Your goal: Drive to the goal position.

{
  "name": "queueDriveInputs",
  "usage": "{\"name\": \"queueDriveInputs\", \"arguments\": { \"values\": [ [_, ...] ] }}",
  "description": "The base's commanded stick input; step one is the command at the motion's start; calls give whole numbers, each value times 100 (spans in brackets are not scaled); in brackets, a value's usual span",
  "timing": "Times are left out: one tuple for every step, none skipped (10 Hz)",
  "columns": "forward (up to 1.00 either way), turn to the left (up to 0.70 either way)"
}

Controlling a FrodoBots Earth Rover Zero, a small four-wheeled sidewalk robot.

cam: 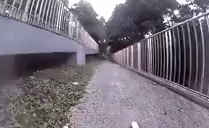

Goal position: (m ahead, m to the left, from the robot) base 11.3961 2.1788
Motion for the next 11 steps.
{"name": "queueDriveInputs", "arguments": {
  "values": [
    [70,-14],
    [70,-14],
    [70,-14],
    [70,-14],
    [70,-14],
    [70,-14],
    [70,-14],
    [70,0],
    [70,0],
    [70,0],
    [70,0]
  ]
}}
